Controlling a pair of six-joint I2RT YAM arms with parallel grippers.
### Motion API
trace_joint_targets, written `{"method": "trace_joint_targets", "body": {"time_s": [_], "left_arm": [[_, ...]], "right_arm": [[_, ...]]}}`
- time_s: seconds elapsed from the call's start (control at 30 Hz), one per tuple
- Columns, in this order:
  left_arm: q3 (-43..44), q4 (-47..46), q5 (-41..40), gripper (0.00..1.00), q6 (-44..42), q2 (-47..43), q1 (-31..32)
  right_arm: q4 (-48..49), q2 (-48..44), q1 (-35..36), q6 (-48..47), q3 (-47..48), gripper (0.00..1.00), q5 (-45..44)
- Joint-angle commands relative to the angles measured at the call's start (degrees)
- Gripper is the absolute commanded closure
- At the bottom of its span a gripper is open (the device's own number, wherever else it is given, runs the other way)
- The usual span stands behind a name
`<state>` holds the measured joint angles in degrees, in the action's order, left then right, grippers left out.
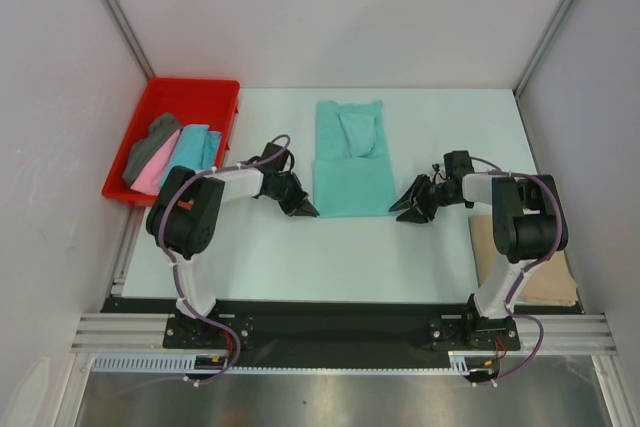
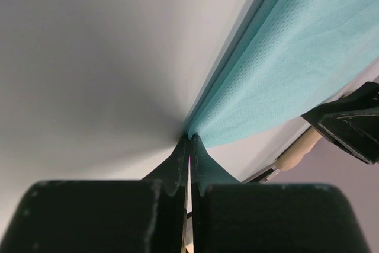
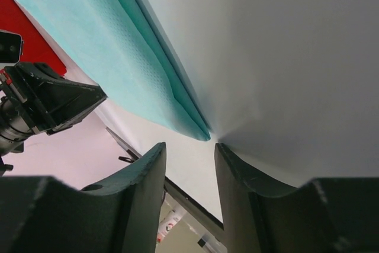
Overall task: Fold and stack the t-shirts
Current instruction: Fold the tshirt
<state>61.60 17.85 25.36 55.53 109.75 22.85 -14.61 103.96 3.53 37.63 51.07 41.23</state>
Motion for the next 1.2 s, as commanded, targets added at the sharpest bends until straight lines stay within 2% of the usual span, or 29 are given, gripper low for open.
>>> {"method": "trace_joint_targets", "body": {"time_s": [0.0,0.17,0.73,0.87,1.1,1.17], "left_arm": [[-2.72,3.42,-6.64,1.00,-3.58,3.45,0.00],[-2.80,3.25,-6.29,1.00,-3.94,3.45,0.00],[-2.02,3.51,-5.85,1.00,-5.08,3.80,0.00],[-1.84,3.60,-5.85,1.00,-5.34,3.89,0.00],[-0.79,4.48,-5.94,1.00,-7.62,3.89,0.00],[-0.52,5.09,-6.29,1.00,-8.41,3.37,0.00]], "right_arm": [[1.16,2.56,0.34,0.96,-1.50,0.56,-7.39],[2.39,3.70,0.25,3.68,-2.29,0.62,-8.80],[2.66,4.93,0.25,5.35,-1.06,0.64,-13.63],[3.36,5.28,0.25,6.84,-0.97,0.72,-14.34],[3.36,4.85,1.30,7.20,0.61,1.00,-16.45],[3.54,4.41,1.57,6.06,0.26,1.00,-16.45]]}}
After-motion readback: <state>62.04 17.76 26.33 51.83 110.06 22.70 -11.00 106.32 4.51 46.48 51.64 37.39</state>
